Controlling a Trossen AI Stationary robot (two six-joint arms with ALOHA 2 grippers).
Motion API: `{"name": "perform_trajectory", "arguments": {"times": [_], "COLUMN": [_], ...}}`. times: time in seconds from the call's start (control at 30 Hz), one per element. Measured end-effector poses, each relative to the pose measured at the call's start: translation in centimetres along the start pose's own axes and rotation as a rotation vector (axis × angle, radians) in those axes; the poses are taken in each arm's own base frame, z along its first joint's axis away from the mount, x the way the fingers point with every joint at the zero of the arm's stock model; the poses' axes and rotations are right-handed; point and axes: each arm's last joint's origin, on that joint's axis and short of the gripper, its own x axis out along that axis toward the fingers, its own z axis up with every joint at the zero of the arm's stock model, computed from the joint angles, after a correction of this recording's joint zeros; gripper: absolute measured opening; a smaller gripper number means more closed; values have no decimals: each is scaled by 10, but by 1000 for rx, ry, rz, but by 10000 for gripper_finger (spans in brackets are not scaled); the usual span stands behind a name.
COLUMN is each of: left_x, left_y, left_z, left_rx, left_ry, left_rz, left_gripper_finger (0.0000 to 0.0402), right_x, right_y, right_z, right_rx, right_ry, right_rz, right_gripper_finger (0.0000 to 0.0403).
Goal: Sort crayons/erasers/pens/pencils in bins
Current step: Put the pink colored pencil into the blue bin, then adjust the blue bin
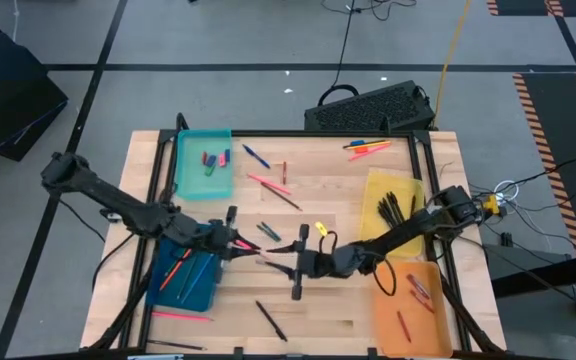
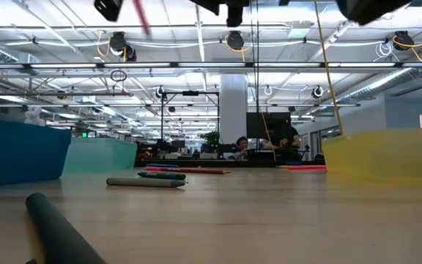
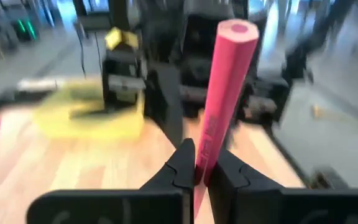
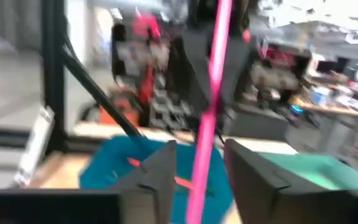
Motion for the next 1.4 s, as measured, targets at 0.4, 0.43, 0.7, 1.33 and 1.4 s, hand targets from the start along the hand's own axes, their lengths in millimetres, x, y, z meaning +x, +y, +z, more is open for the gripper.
{"name": "perform_trajectory", "arguments": {"times": [0.4,0.43,0.7,1.33,1.4], "left_x": [-93,-99,-98,-48,-47], "left_y": [-25,-26,-39,-15,-26], "left_z": [62,57,-14,-68,-50], "left_rx": [-603,-645,-767,-748,-773], "left_ry": [914,985,1224,1280,1256], "left_rz": [195,255,475,516,462], "left_gripper_finger": [20,20,20,182,197], "right_x": [18,19,0,-12,-13], "right_y": [18,18,45,63,65], "right_z": [30,30,30,20,21], "right_rx": [-73,-69,-110,-97,-101], "right_ry": [403,404,437,493,484], "right_rz": [-112,-112,-9,52,59], "right_gripper_finger": [241,242,227,278,277]}}
